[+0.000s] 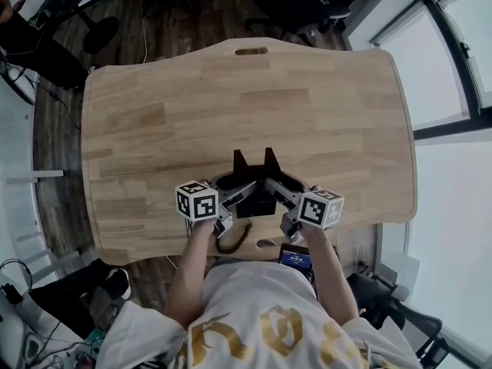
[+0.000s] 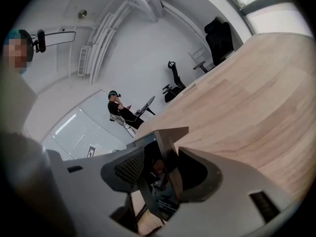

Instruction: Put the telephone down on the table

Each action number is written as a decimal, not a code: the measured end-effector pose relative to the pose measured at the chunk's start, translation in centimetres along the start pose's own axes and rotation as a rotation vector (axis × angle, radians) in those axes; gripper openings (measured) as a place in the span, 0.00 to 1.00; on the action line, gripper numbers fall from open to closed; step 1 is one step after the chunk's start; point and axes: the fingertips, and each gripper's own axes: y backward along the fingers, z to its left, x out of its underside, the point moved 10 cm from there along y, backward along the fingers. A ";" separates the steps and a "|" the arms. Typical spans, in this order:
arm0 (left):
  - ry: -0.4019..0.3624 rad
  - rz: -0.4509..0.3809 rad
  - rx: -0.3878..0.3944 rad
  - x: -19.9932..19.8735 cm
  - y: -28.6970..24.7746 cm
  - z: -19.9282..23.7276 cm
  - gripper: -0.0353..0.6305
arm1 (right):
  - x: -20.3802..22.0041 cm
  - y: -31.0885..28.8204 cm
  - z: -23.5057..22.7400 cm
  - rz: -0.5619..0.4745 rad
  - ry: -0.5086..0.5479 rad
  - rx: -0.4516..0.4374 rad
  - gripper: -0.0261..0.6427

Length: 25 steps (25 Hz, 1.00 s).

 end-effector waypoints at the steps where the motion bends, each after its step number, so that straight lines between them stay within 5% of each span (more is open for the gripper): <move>1: 0.005 -0.002 -0.002 -0.1 -0.1 0.3 0.40 | -0.2 -0.2 -0.2 0.005 -0.005 0.000 0.33; 25: 0.096 -0.024 -0.057 -1.1 -1.9 3.5 0.39 | -1.6 -3.0 -3.8 0.043 -0.098 -0.001 0.31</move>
